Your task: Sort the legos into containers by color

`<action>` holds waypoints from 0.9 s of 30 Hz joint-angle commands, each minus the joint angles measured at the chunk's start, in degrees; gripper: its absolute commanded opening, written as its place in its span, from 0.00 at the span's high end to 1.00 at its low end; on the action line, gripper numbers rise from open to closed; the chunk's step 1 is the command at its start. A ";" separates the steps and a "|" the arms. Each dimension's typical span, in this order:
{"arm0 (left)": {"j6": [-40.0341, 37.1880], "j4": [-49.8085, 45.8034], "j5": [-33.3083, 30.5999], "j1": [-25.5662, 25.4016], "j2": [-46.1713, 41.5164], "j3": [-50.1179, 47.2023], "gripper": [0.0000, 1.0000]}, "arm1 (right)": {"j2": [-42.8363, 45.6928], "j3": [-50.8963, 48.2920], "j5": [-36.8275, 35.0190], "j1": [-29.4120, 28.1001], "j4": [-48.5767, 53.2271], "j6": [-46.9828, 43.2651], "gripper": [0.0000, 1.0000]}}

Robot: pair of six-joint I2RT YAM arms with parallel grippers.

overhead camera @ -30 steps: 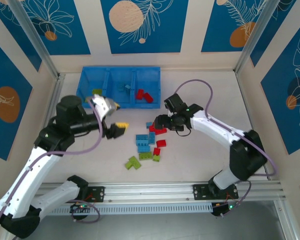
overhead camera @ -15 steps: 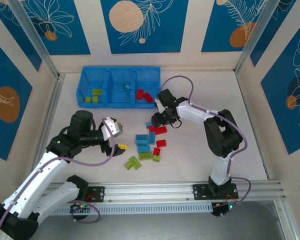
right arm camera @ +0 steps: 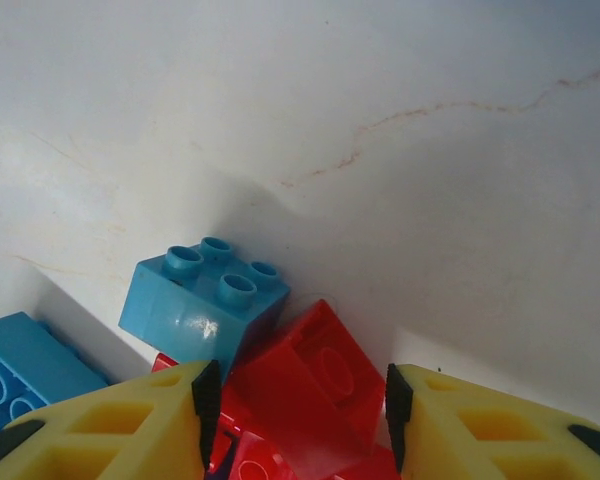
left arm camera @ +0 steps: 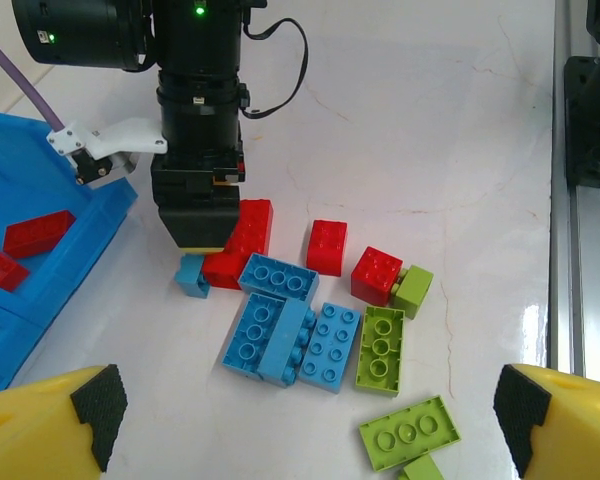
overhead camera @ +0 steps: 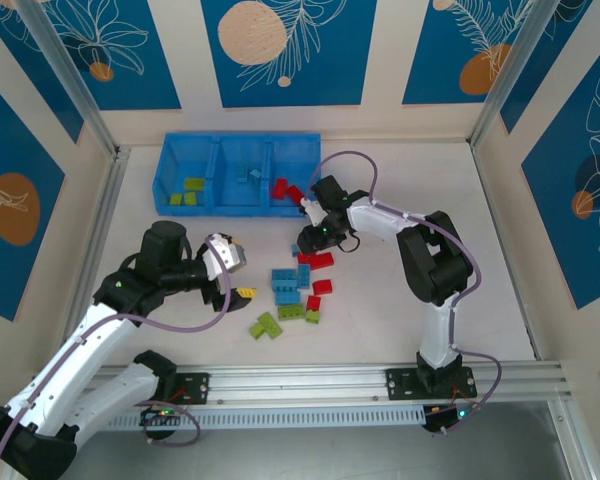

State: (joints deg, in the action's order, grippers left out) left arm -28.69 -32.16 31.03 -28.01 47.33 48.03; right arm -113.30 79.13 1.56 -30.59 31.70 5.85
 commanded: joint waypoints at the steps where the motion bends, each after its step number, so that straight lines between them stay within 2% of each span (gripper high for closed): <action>1: -0.58 0.89 -0.08 -0.29 0.21 -0.39 0.03 | -1.94 0.50 -2.40 0.35 2.19 -1.46 0.52; 6: -0.84 0.79 -2.34 -0.29 -0.27 -0.48 0.03 | -0.80 0.10 -3.58 1.00 2.08 1.01 0.61; 9: -0.93 1.08 -3.37 -0.28 -0.81 -0.85 0.03 | 2.89 -2.55 -5.24 2.48 0.13 5.21 0.62; 11: -0.93 1.34 -3.45 -0.29 -1.01 -1.01 0.02 | 6.14 -5.03 -2.68 4.21 -2.26 7.83 0.62; 14: -0.78 1.51 -3.26 -0.29 -0.76 -0.93 0.02 | 8.26 -7.05 1.22 5.02 -4.28 8.79 0.54; 17: -0.75 1.44 -3.25 -0.29 -0.82 -0.92 0.02 | 7.29 -6.58 1.03 4.48 -3.41 8.66 0.44; 21: -0.77 1.38 -3.53 -0.29 -0.82 -1.01 0.02 | 5.11 -6.28 -3.60 4.22 -2.61 10.23 0.33; 25: -0.77 1.35 -3.46 -0.29 -0.75 -1.12 0.01 | 3.15 -6.04 -8.54 3.55 -1.26 10.81 0.34; 27: -0.63 1.39 -3.36 -0.29 -0.71 -1.01 0.02 | 2.27 -6.15 -9.67 2.93 -1.40 10.21 0.42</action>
State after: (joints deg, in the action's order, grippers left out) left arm -28.69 -32.12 27.77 -28.01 47.24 47.59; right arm -109.16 72.84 -4.78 -26.98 28.99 15.79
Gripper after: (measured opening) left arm 0.985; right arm 0.605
